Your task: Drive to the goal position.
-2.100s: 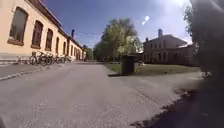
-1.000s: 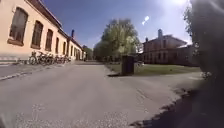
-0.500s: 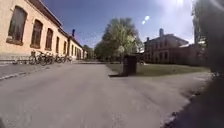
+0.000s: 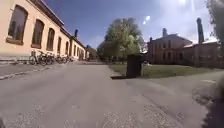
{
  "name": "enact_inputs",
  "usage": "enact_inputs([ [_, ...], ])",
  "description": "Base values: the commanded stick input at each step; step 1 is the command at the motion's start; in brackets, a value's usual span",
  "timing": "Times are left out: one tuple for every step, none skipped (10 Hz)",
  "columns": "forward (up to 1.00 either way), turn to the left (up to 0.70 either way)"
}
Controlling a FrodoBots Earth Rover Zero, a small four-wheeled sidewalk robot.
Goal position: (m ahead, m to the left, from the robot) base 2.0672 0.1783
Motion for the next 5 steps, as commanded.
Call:
enact_inputs([
  [1.00,0.27],
  [1.00,0.27],
  [1.00,0.27],
  [1.00,0.27],
  [1.00,0.04],
])
